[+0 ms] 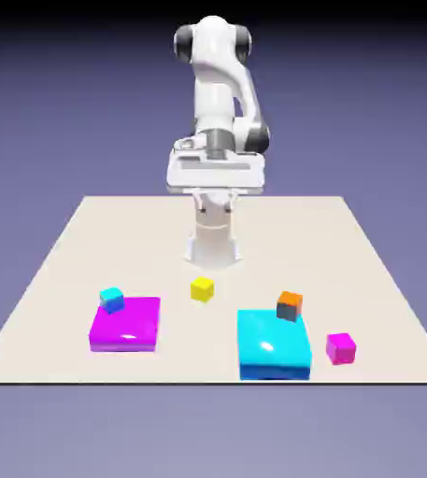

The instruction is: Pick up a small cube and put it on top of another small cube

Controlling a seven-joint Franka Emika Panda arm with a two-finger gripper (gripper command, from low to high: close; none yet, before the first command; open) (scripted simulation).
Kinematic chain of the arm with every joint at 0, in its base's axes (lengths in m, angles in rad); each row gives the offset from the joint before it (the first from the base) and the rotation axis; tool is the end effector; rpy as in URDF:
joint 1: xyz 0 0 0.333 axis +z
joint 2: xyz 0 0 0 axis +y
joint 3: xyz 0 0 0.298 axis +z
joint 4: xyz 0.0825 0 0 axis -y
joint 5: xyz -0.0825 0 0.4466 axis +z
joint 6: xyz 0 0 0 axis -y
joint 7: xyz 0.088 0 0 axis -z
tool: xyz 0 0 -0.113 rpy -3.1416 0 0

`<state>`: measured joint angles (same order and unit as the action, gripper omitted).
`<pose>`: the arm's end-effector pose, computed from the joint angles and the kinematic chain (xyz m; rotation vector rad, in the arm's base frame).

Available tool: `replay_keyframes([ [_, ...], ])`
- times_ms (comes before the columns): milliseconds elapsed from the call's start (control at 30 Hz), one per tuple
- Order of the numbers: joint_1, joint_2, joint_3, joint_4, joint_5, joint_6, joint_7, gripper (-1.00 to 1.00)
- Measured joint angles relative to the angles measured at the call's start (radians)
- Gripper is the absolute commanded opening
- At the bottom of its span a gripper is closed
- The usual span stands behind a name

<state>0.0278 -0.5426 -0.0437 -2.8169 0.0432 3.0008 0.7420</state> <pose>0.4515 -0.0085 0.3785 -2.4777 1.0486 -0.9319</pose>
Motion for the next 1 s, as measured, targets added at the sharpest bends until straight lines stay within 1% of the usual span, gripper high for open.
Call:
replay_keyframes([
  [1000,0.392,0.682,-1.087,-0.172,1.075,-0.901,0.025,0.0],
])
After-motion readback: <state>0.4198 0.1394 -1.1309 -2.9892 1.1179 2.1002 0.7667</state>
